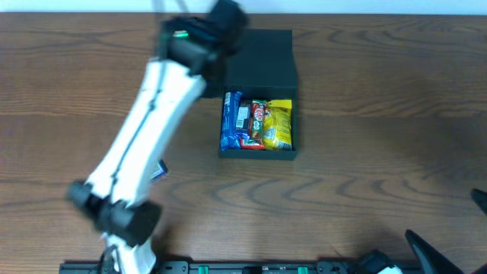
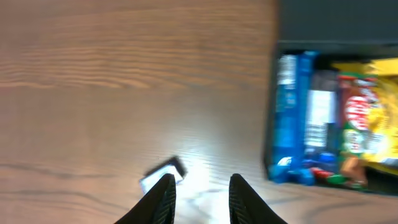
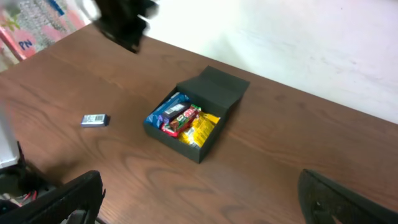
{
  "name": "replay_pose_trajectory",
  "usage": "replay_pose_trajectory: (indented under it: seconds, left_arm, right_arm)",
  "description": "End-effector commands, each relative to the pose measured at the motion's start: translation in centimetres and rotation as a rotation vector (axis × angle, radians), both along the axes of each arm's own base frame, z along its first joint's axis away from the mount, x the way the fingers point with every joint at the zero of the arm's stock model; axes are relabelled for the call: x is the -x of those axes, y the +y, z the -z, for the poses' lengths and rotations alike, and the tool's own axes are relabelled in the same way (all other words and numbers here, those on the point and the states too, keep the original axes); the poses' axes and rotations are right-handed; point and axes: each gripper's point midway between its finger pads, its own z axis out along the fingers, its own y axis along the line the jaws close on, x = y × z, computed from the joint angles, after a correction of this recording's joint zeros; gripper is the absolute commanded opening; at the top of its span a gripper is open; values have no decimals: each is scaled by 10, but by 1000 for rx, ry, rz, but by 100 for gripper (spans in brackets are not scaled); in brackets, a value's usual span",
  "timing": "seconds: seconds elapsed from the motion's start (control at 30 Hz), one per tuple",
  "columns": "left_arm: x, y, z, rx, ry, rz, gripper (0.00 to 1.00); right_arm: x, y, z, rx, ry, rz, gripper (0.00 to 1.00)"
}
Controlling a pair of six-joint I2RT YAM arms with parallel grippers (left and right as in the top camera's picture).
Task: Pack container
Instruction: 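Open the left gripper and withdraw it to the small blue pack, then grasp the small blue-and-white pack with the left gripper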
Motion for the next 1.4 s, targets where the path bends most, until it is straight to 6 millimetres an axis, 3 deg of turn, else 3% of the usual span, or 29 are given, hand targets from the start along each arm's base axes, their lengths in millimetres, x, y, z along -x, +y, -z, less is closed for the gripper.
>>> replay_pose_trajectory:
  seconds: [0.0,0.13,0.23,0.4,0.47,0.57,0.83,1.13,1.37]
  left_arm:
    - [23,31,-3,43,29,100,32]
    - [53,52,20,204,75,227,42]
    - [68,94,48,244,89,8,44]
    - [91,120,103,240,213,-148,40]
    - [100,120,128,241,260,-154,40]
    - [110,118,147,247,300,-164,41]
    - [140,116,173,277,391,-414,37]
    - [171,102,215,277,466,-535,34]
    - [172,101,233,292,437,-610,37]
  right_arm:
    - [1,0,1,28,-13,-18,99]
    - [1,0,1,31,-14,-20,99]
    - [1,0,1,30,-15,-20,99]
    - [1,0,1,30,-14,-20,99]
    - [1,0,1,30,-14,-20,99]
    - [1,0,1,33,-15,-22,99]
    - [-1,1,5,66,-15,-35,99]
    - [-7,1,14,115,3,-27,99]
    - [-8,1,14,116,3,-27,99]
